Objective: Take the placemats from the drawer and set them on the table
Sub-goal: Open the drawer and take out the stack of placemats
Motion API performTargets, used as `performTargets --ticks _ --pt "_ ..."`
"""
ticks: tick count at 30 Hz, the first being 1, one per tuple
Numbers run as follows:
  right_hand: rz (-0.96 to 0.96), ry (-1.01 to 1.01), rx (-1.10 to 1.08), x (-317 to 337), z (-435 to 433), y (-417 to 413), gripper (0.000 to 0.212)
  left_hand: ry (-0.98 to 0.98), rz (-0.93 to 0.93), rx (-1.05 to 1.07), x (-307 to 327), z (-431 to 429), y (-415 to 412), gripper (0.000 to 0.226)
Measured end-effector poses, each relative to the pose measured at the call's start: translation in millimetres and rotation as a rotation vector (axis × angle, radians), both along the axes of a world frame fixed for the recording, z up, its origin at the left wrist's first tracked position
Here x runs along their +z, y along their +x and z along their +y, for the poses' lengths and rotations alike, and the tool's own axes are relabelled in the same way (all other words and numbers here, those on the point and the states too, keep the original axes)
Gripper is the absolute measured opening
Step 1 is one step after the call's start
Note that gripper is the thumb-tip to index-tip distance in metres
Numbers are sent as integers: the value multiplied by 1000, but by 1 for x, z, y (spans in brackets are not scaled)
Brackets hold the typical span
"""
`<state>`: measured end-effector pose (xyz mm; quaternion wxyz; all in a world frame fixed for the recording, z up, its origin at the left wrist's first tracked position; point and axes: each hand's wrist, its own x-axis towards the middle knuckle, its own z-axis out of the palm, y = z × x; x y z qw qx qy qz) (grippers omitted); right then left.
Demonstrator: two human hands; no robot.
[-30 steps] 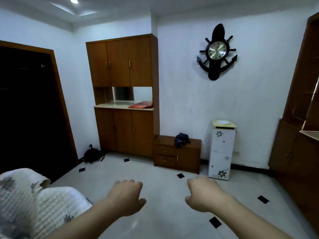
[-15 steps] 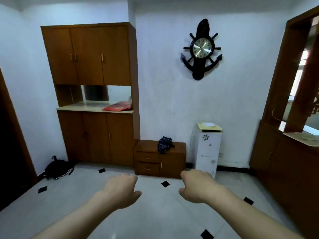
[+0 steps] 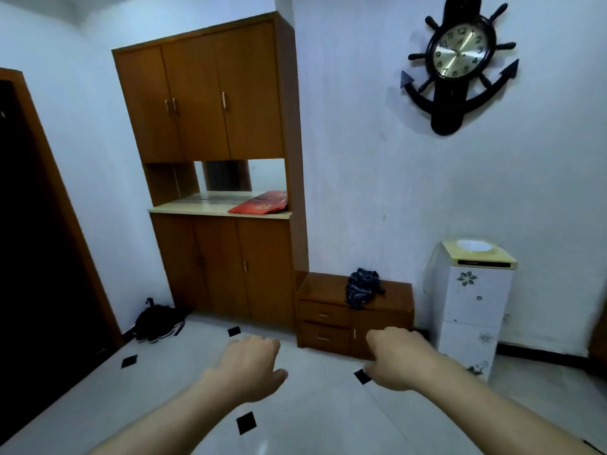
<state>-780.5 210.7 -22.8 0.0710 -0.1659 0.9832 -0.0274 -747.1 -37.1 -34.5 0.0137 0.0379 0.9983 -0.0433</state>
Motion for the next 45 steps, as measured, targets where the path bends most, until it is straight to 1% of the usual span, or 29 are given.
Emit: performTargets --ticks 1,5,8,10,12,15,18,20,25,27,32,35,39,43,45 --pt "-11 1 17 -1 -1 -24 18 -5 -3 15 -1 -3 -20 40" --pt "-61 11 58 -7 -14 -105 7 3 -24 50 -7 -16 -89 40" --pt "-79 8 79 -16 -31 -161 7 12 -44 61 -17 -31 -143 40" --pt "-93 4 81 -26 -44 -199 17 13 -64 65 -29 -43 -186 41" --pt "-121 4 80 -37 -56 -239 12 13 -76 52 -39 -56 -231 41" --pt "-134 16 40 -52 -77 -306 11 51 -57 16 -53 -80 -310 38" --pt "-130 4 -34 -60 -94 -371 24 104 -65 -19 -59 -101 -387 40" --pt "-152 9 -70 -66 -103 -408 27 113 -86 -42 -63 -112 -433 40" --pt "-217 -29 -160 -79 -116 -494 16 98 -103 -130 -74 -126 -540 41" --pt "-242 -33 -176 -84 -117 -527 16 93 -125 -155 -83 -126 -577 41" --pt "-261 -49 -189 -107 -114 -632 17 101 -141 -183 -114 -121 -676 36" --pt "-267 -75 -156 -133 -114 -706 20 126 -137 -168 -140 -119 -737 33" --pt "-340 -99 -109 -172 -120 -792 22 153 -173 -137 -179 -115 -809 38" --pt "-410 -99 -98 -205 -127 -848 23 191 -215 -118 -212 -116 -862 42" --pt "-420 -121 -115 -220 -131 -869 28 222 -237 -114 -228 -120 -886 44"
